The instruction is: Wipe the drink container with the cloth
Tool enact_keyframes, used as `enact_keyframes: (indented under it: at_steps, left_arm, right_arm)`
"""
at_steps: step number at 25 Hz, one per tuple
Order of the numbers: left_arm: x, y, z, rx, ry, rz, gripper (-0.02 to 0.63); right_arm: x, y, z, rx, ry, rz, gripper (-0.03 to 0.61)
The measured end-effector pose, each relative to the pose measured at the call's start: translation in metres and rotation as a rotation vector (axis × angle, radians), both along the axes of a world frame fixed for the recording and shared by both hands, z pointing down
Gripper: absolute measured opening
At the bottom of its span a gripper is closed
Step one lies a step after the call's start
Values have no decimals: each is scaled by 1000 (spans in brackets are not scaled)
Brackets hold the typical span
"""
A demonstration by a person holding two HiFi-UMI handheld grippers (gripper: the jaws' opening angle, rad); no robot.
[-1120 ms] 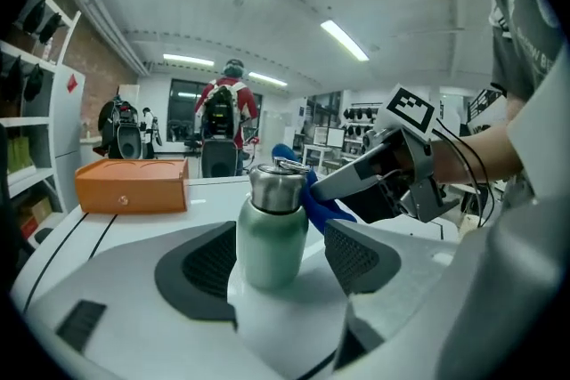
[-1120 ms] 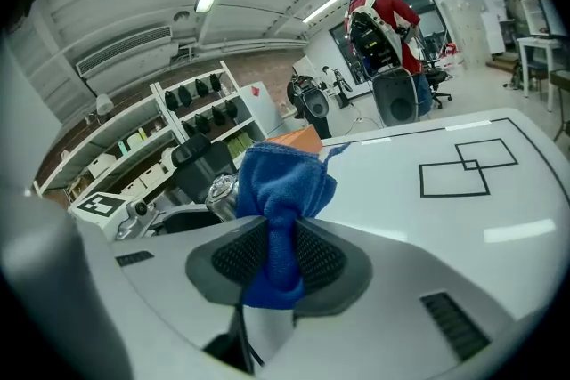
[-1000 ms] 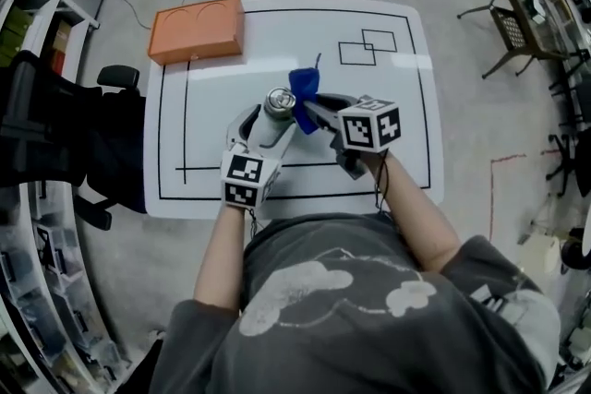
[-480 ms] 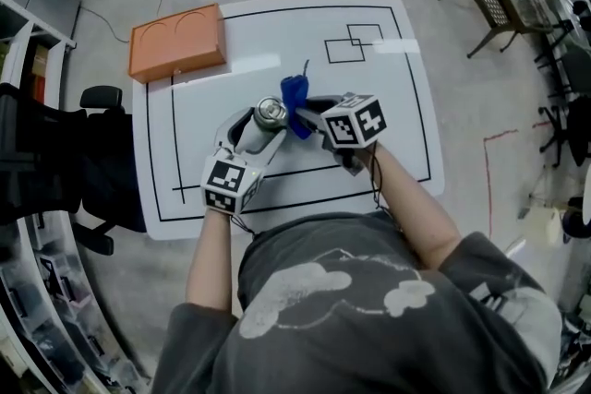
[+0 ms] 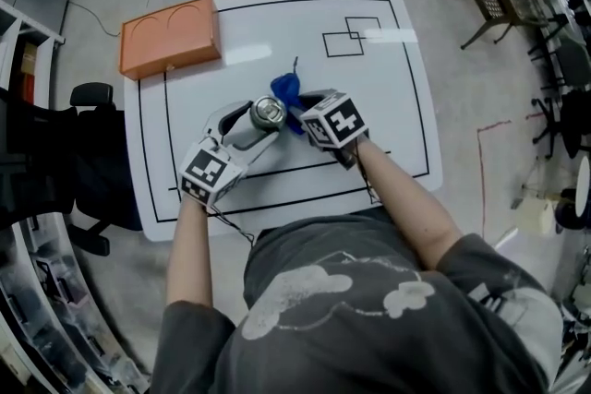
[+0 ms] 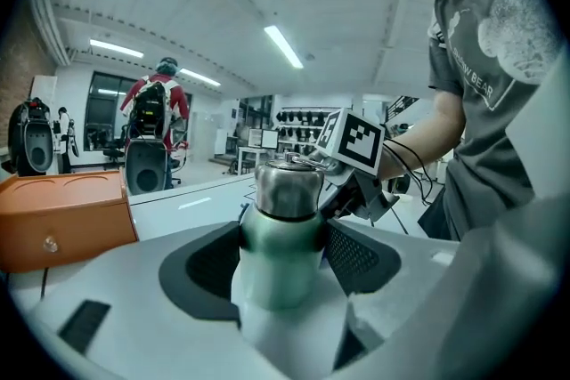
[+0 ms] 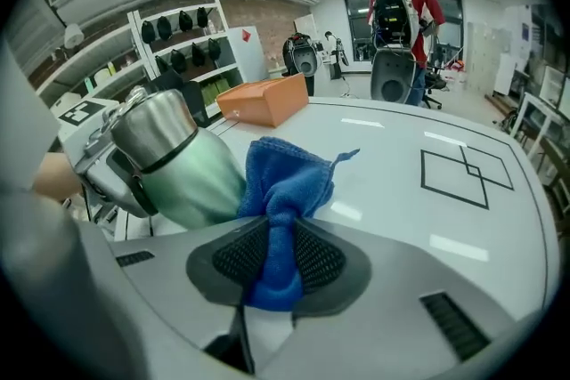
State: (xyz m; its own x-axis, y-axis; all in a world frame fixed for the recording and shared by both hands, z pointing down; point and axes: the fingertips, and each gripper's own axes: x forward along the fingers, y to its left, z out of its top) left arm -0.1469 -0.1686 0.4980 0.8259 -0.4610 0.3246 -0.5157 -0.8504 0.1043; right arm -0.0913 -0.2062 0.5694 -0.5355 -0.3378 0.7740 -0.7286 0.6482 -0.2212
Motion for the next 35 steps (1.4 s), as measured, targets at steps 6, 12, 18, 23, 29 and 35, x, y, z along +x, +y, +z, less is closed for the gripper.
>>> enact_keyframes:
  at_steps: [6, 12, 18, 23, 29, 35]
  left_arm:
    - [2, 1, 3, -32, -3, -65, 299]
    - [-8, 9, 2, -34, -11, -394, 299]
    - [-2, 25, -6, -100, 56, -756, 301]
    - [12, 15, 2, -103, -57, -979, 319]
    - [7, -1, 7, -112, -87, -1140, 324]
    - [7, -1, 8, -99, -108, -1083, 304]
  right_arm:
    - [9, 4, -7, -16, -55, 23, 87]
    - [35, 14, -26, -17, -165, 0, 89]
    - [52, 11, -60, 21, -272, -52, 89]
    - [54, 7, -87, 58, -332, -159, 89]
    - [61, 9, -96, 70, -355, -199, 89]
    - [60, 6, -88, 59, -342, -230, 89]
